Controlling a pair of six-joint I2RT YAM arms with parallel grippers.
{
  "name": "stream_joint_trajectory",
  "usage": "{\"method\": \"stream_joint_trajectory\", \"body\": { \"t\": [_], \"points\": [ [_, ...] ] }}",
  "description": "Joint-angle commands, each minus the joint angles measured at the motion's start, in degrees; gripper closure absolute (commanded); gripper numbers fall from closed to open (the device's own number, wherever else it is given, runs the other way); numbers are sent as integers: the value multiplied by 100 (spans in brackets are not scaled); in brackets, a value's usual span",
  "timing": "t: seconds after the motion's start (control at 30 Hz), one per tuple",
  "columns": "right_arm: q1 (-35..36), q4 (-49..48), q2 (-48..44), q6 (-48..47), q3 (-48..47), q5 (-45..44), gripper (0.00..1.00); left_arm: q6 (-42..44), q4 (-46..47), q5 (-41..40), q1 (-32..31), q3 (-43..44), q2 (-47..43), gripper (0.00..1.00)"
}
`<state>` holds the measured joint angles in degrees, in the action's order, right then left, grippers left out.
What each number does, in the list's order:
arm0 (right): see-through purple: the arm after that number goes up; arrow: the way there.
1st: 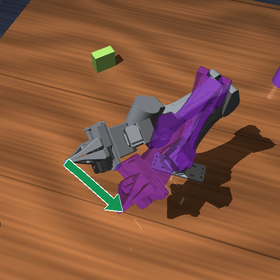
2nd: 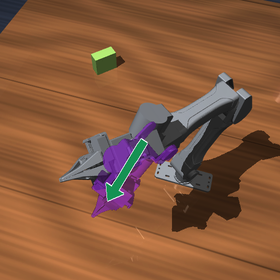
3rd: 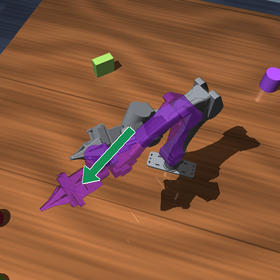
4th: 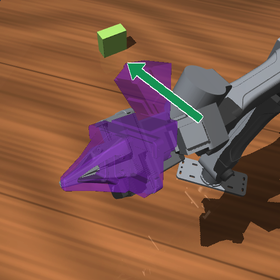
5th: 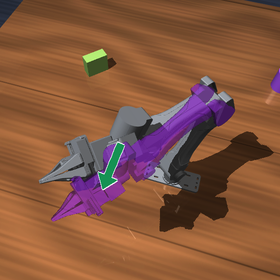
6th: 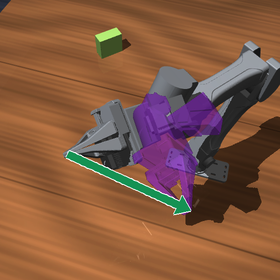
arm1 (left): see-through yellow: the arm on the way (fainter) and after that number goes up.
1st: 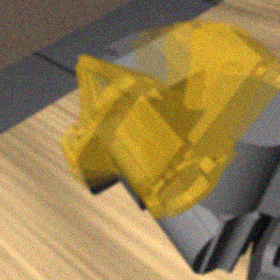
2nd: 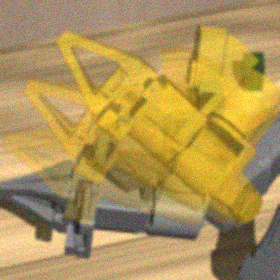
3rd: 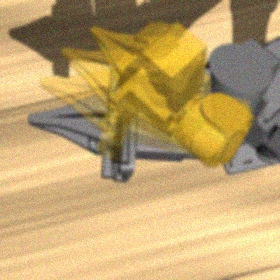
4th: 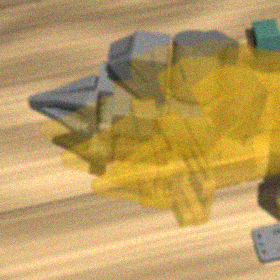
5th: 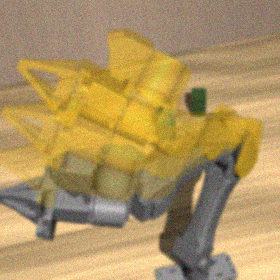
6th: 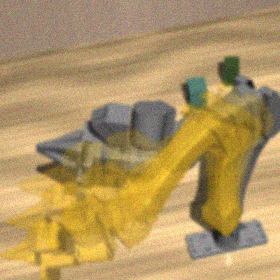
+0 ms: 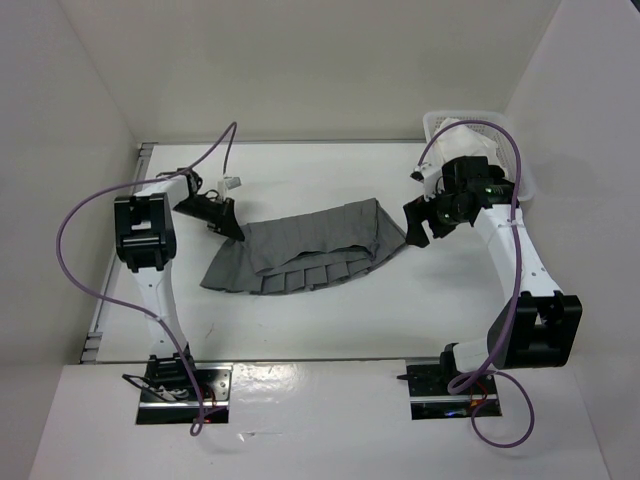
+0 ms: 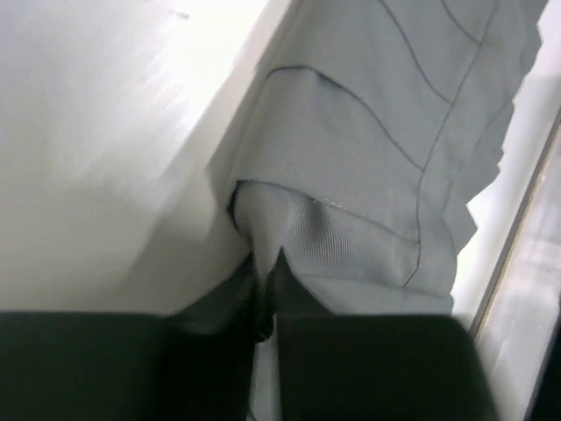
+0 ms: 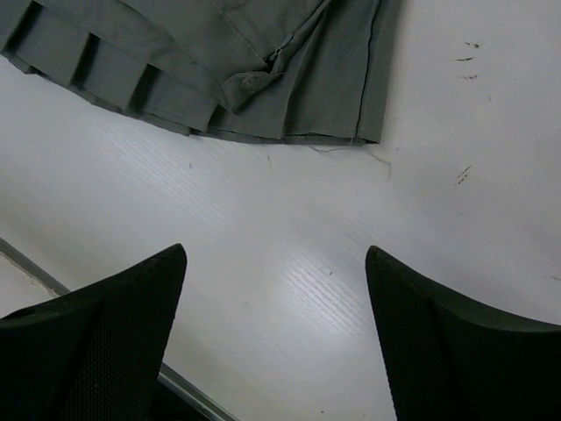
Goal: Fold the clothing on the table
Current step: Fold the skirt
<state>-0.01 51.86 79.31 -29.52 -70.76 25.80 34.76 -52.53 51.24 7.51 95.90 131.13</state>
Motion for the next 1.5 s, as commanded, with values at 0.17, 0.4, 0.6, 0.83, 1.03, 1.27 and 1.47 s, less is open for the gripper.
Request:
{"method": "stream_joint_trajectory", "body": {
  "t": [0.17,0.4,0.6,0.83,1.03,1.27,1.47],
  "points": [
    [-43,-228,67,16,167,259,17,-918,594,-589,-30,-598,-122,100],
    [-43,-711,374,130,291,469,19,-1718,938,-887,303,-1169,-869,100],
    [-43,-817,1532,7,133,1251,18,-1999,1052,-1275,436,-1687,-1353,100],
    [-43,-1019,2237,-107,-314,1735,18,-2211,1114,-1547,436,-1881,-1476,100],
    [-43,-1274,2712,-160,-596,1893,15,-2263,1114,-1714,384,-1987,-1538,100],
    [-43,-1301,3573,-160,-1194,2025,6,-2211,1114,-1767,269,-1987,-1652,100],
    [-43,-1301,3986,-160,-1607,2025,2,-2211,1166,-1837,269,-2092,-1784,100]
  ]
}}
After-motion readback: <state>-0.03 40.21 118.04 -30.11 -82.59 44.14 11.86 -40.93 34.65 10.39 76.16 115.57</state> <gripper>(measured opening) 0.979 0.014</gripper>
